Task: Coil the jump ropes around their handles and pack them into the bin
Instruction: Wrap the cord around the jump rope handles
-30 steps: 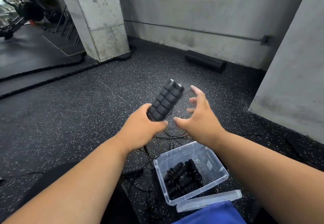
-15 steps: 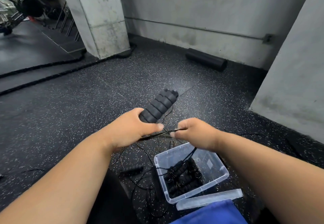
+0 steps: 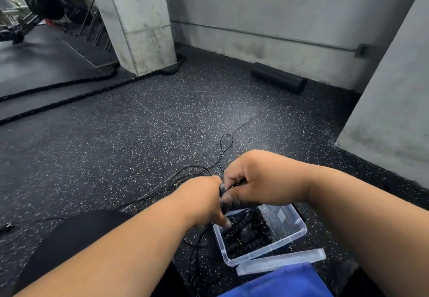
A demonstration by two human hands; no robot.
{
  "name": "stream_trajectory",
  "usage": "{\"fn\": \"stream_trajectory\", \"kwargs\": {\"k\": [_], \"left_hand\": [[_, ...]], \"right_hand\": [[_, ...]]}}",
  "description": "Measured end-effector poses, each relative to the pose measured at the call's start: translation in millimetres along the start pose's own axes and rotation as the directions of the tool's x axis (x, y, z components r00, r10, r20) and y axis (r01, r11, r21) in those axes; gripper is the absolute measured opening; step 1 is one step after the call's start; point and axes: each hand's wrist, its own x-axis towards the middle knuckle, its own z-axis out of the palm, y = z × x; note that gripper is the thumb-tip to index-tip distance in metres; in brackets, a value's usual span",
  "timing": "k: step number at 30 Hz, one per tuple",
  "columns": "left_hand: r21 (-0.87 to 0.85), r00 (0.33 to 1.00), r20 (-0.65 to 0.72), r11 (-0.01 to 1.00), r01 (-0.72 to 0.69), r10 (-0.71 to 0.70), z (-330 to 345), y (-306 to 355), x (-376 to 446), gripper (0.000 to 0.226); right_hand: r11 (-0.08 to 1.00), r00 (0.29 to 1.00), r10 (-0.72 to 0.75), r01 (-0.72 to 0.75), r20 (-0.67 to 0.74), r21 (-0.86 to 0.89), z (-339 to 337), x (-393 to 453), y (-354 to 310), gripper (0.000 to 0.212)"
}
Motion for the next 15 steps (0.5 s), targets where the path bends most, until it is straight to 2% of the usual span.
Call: {"fn": "stream_trajectory", "kwargs": {"k": [3,6,9,12,15], "left_hand": [[0.043,0.995,0.028,0.994,-0.100,0.099,4,12,-3,0.059],[0.049,0.981,0.028,0.980,-0.194,0.193,-5,16,-9,0.056],[-0.085,0.964,-0.007,0.960,-0.267,0.267,-18,15,-16,0.055],[-0.192,0.940,-0.033,0.921,-0.338,0.339,-26,16,-22,0.050],[-0.387,0.941,-0.080,0.860,-0.334,0.329,-30,17,-25,0.051]], "right_hand": [[0.999,0.999,0.004,-0.005,-0.036,-0.050,0,0,3,0.015],[0.996,0.985,0.092,-0.092,-0.143,0.008,-10,1,22,0.021],[0.983,0.961,0.174,-0.157,-0.217,0.095,-15,2,48,0.033],[0.965,0.956,0.217,-0.180,-0.198,0.188,-9,3,65,0.041],[0.915,0.955,0.255,-0.187,-0.154,0.358,1,9,74,0.041]]}}
